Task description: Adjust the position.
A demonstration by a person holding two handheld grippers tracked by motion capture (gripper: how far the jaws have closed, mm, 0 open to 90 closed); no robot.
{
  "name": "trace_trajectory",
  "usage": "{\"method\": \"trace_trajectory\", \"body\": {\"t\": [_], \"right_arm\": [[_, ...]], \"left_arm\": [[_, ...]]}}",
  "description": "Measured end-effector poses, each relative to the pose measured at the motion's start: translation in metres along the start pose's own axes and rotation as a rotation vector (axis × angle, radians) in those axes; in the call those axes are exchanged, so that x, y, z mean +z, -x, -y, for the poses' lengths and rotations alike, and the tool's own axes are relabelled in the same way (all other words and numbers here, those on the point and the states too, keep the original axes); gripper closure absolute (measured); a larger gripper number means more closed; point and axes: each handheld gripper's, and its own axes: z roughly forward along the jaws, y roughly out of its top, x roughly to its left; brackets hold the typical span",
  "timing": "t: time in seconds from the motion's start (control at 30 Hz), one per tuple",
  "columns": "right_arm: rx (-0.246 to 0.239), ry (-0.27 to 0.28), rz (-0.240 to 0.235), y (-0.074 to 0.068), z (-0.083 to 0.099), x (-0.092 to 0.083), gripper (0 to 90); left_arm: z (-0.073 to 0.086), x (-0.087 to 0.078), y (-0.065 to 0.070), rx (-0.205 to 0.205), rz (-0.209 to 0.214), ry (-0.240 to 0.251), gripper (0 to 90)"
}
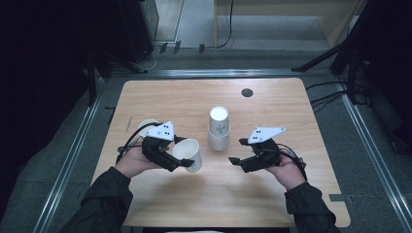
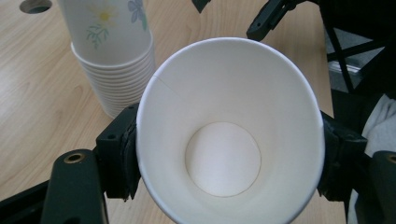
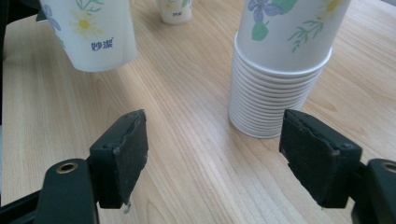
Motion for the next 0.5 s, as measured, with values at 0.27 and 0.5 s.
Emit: {"method": "trace_trajectory", "body": {"t": [0.27, 0.5], "right_arm": [[0.019, -0.009, 0.007, 0.001, 0.001, -0.001, 23.8], [0.029, -0.013, 0.025, 0.002, 0.006, -0.006, 23.8]], "left_arm": [[0.009, -0.01, -0.005, 0.0, -0.02, -0.029, 24.5], [0.02, -0.022, -0.014, -0.03, -0.031, -0.034, 24.5]]}}
